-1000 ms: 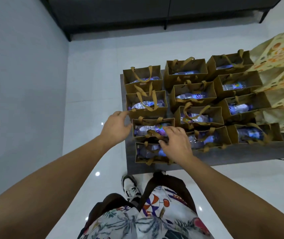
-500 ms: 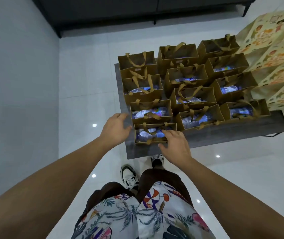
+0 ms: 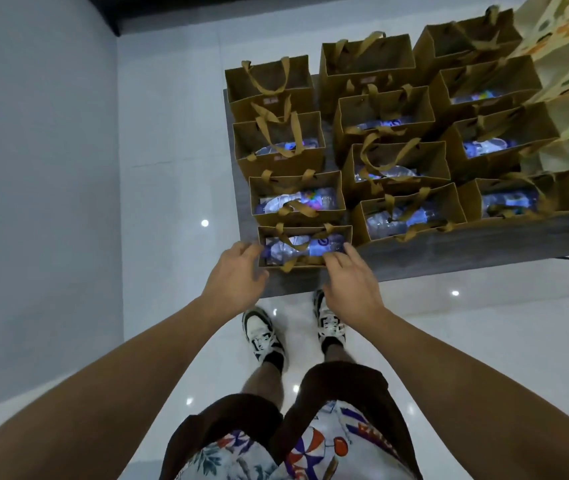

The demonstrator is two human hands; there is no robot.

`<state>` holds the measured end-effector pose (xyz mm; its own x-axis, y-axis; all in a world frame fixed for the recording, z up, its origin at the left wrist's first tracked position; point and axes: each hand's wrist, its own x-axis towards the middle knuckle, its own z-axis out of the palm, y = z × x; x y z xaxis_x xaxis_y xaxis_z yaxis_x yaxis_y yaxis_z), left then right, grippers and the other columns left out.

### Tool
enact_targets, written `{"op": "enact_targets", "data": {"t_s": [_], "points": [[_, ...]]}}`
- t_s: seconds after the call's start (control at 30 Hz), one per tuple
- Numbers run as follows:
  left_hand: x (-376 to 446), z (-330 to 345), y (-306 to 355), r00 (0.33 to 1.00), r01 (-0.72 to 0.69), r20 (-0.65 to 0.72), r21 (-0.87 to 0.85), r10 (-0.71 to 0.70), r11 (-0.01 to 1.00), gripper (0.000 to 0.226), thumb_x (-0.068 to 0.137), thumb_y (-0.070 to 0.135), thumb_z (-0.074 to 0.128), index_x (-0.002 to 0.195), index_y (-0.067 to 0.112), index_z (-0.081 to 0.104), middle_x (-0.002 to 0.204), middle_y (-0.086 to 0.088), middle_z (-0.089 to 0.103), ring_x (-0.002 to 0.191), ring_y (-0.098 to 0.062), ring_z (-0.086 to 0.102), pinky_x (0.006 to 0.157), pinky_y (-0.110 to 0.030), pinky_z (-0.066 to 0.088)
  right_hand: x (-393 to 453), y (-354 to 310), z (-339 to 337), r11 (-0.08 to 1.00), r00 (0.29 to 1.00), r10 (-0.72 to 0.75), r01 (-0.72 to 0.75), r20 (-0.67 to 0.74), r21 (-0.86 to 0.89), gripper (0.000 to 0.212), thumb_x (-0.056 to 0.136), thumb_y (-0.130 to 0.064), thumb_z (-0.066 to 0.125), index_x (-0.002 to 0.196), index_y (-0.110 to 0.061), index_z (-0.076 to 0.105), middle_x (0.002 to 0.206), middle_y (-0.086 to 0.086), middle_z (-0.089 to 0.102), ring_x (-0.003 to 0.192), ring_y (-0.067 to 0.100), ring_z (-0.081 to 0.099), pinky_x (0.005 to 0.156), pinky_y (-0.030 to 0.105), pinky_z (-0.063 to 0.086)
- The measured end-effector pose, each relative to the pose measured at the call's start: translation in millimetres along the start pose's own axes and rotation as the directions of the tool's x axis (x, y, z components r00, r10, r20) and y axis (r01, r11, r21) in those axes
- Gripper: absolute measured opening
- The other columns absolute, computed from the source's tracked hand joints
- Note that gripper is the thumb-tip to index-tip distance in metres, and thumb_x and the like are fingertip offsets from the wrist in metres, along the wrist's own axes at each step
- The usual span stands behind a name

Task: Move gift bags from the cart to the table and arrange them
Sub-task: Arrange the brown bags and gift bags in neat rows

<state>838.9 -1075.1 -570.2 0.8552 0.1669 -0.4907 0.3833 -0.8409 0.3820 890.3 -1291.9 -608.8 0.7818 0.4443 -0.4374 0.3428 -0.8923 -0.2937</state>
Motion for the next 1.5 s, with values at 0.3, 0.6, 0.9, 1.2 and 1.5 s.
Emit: {"op": "enact_targets", "data": {"t_s": [0.3, 0.6, 0.9, 1.2, 1.5], "points": [[30, 41, 7, 0.998, -0.06, 0.006, 0.066, 0.06, 0.996, 0.035, 0.095, 0.023, 0.062, 0.129, 0.018, 0.064, 0.128, -0.005, 0.061, 0.106, -0.028, 0.06, 0.087, -0.036, 0.053, 55, 20, -7, 0.992, 0.989, -0.107, 0.112, 0.106, -0.049, 0.022, 0.088, -0.02, 0.064, 0.106, -0.031, 0.067, 0.099, 0.003, 0.064, 0.103, 0.027, 0.055, 0.089, 0.036, 0.038], [42, 59, 8, 0.989, 0.005, 0.145, 0.181, -0.032, 0.983, 0.028, 0.1, 0.032, 0.055, 0.127, 0.032, 0.064, 0.108, -0.005, 0.069, 0.095, -0.029, 0.063, 0.079, -0.035, 0.05, 63, 25, 4, 0.929, 0.955, -0.223, 0.269, 0.196, -0.255, 0.027, 0.094, -0.022, 0.06, 0.12, -0.019, 0.063, 0.111, 0.007, 0.067, 0.106, 0.03, 0.059, 0.089, 0.034, 0.043], [63, 53, 10, 0.988, 0.121, 0.082, 0.114, -0.13, 0.986, 0.031, 0.104, 0.027, 0.042, 0.122, 0.035, 0.066, 0.108, -0.009, 0.064, 0.095, -0.033, 0.059, 0.087, -0.043, 0.055, 80, 33, -8, 0.975, 0.966, -0.203, 0.214, 0.159, -0.061, 0.019, 0.102, -0.028, 0.053, 0.112, -0.028, 0.07, 0.094, 0.002, 0.06, 0.095, 0.025, 0.053, 0.078, 0.033, 0.032], [55, 43, 19, 0.963, 0.176, 0.199, 0.036, -0.179, 0.984, 0.028, 0.087, 0.017, 0.059, 0.102, 0.036, 0.073, 0.1, -0.001, 0.067, 0.09, -0.026, 0.062, 0.08, -0.034, 0.057, 73, 30, -13, 0.954, 0.974, -0.177, 0.205, -0.141, 0.22, 0.025, 0.096, -0.039, 0.063, 0.112, -0.023, 0.072, 0.103, 0.002, 0.071, 0.095, 0.025, 0.066, 0.08, 0.038, 0.054], [48, 50, 21, 0.97, 0.169, 0.174, 0.005, -0.167, 0.986, 0.033, 0.093, 0.015, 0.051, 0.118, 0.027, 0.07, 0.105, -0.008, 0.068, 0.083, -0.021, 0.051, 0.075, -0.028, 0.044, 138, 18, -38, 0.968, 0.995, -0.067, 0.082, 0.069, -0.236, 0.029, 0.103, -0.031, 0.05, 0.128, -0.026, 0.063, 0.115, 0.009, 0.064, 0.096, 0.027, 0.06, 0.072, 0.036, 0.045]]}}
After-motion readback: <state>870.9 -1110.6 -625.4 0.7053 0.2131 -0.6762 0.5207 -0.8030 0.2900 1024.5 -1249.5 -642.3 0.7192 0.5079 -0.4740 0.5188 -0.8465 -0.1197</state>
